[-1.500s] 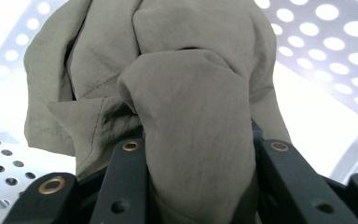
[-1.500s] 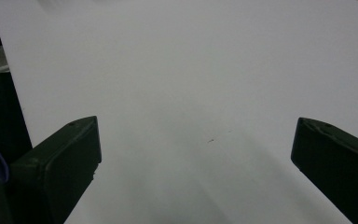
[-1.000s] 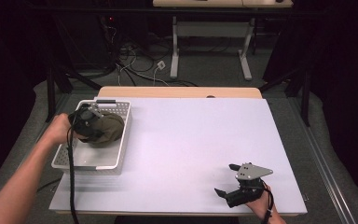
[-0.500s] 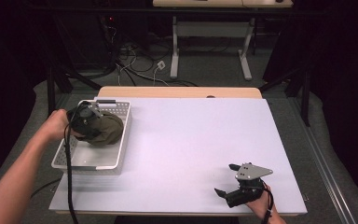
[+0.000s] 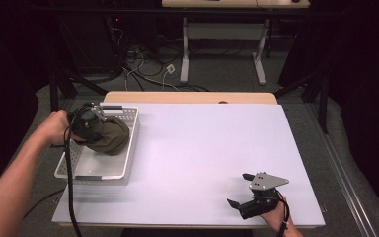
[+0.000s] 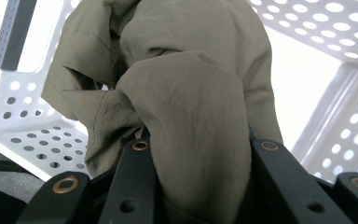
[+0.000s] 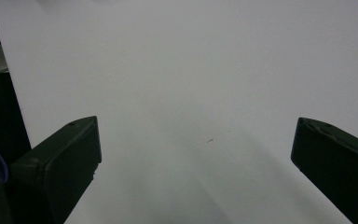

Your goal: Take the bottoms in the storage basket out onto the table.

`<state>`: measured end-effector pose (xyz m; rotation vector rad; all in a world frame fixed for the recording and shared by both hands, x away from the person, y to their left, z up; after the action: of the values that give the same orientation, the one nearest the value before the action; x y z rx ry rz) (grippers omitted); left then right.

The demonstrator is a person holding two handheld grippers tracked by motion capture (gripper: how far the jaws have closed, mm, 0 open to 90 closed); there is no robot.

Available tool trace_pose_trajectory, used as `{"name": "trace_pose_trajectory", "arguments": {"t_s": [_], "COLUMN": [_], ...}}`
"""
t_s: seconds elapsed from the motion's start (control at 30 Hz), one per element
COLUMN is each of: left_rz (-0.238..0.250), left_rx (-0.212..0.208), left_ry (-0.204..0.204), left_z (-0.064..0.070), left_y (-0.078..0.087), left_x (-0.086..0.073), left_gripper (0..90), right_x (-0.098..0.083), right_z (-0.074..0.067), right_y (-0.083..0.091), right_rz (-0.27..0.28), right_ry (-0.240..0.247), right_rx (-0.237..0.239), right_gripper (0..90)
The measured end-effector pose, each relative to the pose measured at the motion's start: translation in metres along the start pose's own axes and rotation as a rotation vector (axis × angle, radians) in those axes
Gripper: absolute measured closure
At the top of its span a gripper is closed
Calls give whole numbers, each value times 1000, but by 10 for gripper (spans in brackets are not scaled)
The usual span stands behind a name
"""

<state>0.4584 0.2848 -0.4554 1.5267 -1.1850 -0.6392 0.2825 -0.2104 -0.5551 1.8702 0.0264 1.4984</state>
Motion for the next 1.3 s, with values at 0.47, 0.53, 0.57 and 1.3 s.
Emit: {"name": "trace_pose_trajectory", "arguments": {"t_s": [0.47, 0.53, 0.57, 1.3], "left_rz": [-10, -12, -12, -31], "left_rx": [33, 38, 35, 45], "left_ry": [-26, -34, -34, -76], "left_z": [-5, -5, -6, -11], "left_y": [15, 18, 19, 45], "left_x": [3, 4, 5, 10], "left_gripper": [729, 729, 730, 731], "right_x": [0, 0, 0, 0], "right_z": [0, 0, 0, 0], "right_y": [0, 0, 0, 0], "right_rz": [-1, -1, 1, -1], "right_ry": [2, 1, 2, 1], "right_rx": [-2, -2, -2, -1], "right_gripper": [10, 10, 10, 10]}}
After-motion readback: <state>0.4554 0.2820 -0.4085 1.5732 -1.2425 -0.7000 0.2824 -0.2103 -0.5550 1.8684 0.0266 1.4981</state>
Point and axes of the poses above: each handheld gripper's, and its own axes: y roughly backward along the jaws, x roughly out of its top, z roughly to its right, the point moved 4 cm from there along -y, roughly forward along the jaws, and after that the axes turned 8 degrees about x, right-handed, at the moved point
